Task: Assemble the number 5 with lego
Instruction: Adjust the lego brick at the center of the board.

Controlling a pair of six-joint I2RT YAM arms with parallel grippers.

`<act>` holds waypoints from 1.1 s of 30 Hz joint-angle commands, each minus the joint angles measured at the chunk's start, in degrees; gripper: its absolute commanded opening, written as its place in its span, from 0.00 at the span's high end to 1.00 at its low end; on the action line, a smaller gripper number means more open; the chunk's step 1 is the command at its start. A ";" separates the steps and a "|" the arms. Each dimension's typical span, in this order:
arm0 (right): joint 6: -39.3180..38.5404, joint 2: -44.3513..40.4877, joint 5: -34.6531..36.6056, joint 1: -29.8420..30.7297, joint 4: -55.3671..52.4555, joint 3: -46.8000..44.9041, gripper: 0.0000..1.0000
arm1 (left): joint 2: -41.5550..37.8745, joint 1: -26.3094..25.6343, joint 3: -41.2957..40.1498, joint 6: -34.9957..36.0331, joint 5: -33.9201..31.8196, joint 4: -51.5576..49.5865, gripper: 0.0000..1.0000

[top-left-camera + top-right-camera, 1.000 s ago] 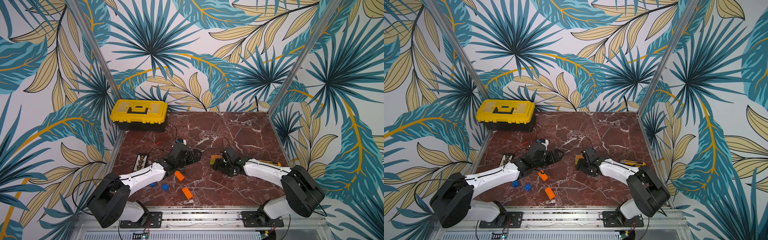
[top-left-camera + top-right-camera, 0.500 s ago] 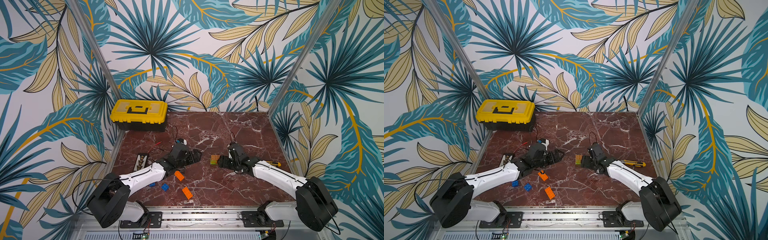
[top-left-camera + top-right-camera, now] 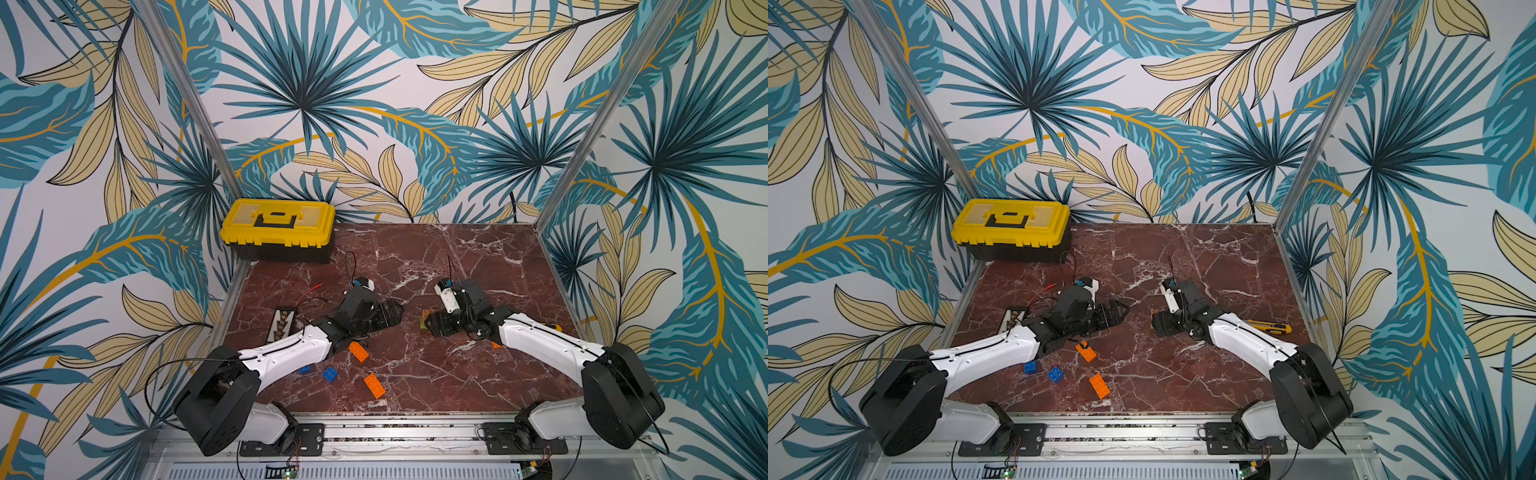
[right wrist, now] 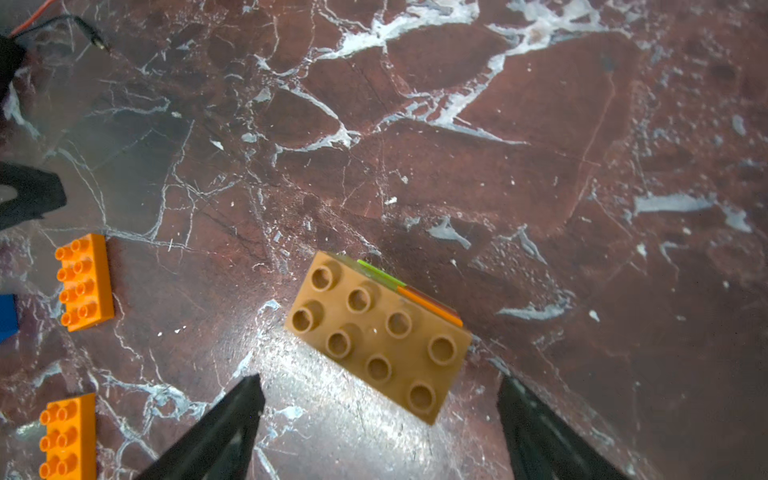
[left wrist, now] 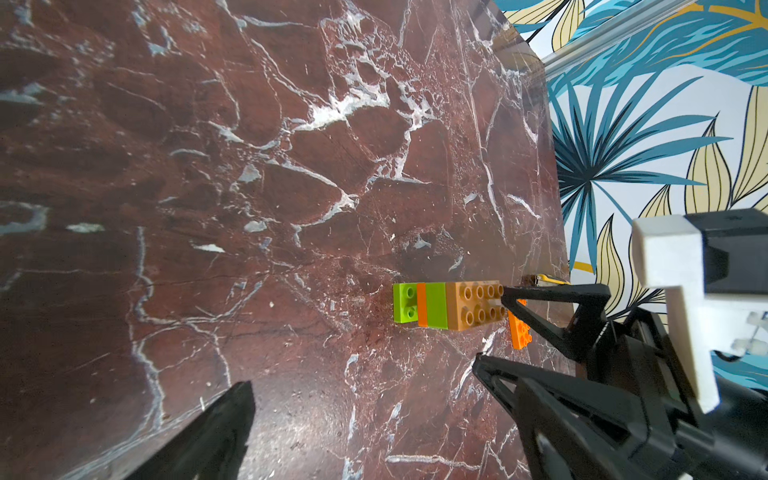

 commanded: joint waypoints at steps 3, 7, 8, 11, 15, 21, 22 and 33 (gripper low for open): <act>-10.14 3.53 0.14 -0.21 -4.63 4.25 0.09 | -1.50 -0.17 -0.28 1.08 -0.27 -0.53 0.00; -12.52 4.58 1.02 -0.20 -5.20 4.96 0.09 | -1.68 -0.13 -0.63 0.94 -0.70 -0.66 0.00; -12.89 4.55 0.75 -0.21 -5.13 5.08 0.09 | -1.68 -0.19 -0.59 0.87 -0.66 -0.58 0.00; -14.32 5.22 0.67 -0.18 -5.53 5.80 0.11 | -1.48 -0.18 -0.45 0.81 -0.60 -0.58 0.00; -16.58 8.58 2.15 -0.21 -8.82 8.41 0.16 | -1.24 -0.13 -0.12 0.85 -0.59 -0.61 0.00; -19.12 10.78 1.88 -0.20 -10.28 10.91 0.22 | -0.89 -0.14 -0.06 0.75 -0.62 -0.60 0.00; -19.40 11.00 1.64 -0.15 -10.13 11.06 0.23 | -0.73 -0.12 0.07 0.69 -0.53 -0.58 0.00; -19.13 13.87 -2.69 -0.24 -11.55 13.90 0.34 | -0.53 -0.20 0.25 0.68 -0.51 -0.66 0.00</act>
